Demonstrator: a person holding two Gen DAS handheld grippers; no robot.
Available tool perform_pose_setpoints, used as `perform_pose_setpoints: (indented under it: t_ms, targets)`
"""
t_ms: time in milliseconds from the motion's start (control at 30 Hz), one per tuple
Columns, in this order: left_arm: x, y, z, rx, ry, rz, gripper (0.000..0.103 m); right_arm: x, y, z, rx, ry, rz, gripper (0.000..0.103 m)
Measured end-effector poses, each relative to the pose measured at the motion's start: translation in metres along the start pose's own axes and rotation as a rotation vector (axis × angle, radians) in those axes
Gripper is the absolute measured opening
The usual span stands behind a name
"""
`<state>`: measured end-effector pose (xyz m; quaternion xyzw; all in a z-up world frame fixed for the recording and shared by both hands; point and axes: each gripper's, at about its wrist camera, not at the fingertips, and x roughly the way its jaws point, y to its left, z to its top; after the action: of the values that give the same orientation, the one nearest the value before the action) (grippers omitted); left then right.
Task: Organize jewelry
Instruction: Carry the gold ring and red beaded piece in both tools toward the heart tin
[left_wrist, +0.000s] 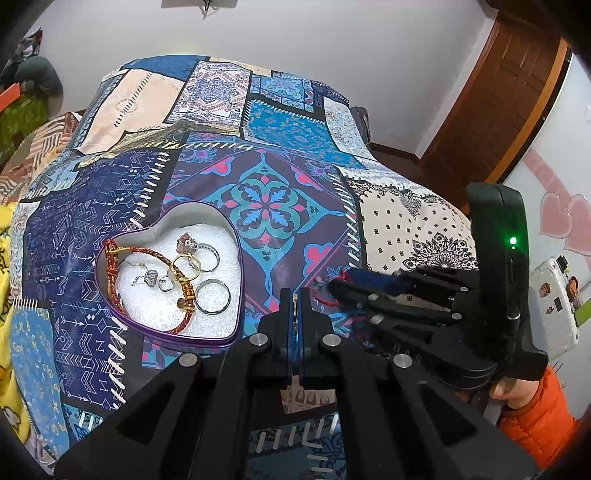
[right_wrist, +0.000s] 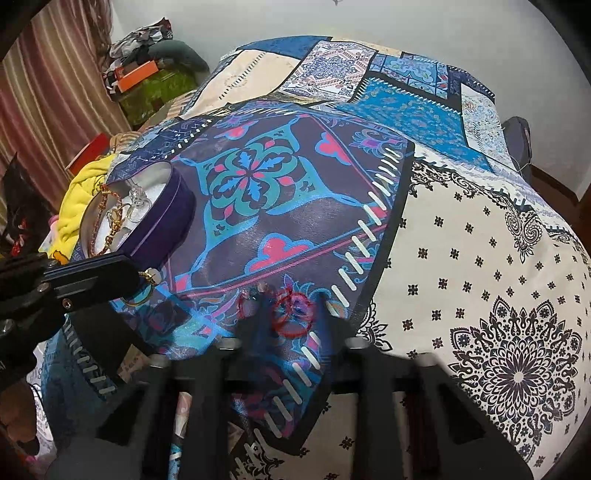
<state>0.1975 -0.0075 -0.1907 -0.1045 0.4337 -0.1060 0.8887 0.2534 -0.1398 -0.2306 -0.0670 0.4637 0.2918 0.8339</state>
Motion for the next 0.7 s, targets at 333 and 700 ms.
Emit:
perform_pose_setpoints:
  t_ms: [333, 700]
  targets:
    - [-0.022, 0.003, 0.005, -0.006, -0.044, 0.011, 0.0, -0.021, 0.009, 0.001, 0.008, -0.055, 0.028, 0.006]
    - [-0.064, 0.022, 0.011, -0.041, -0.131, 0.054, 0.0, -0.066, 0.032, 0.022, -0.026, -0.19, 0.039, 0.006]
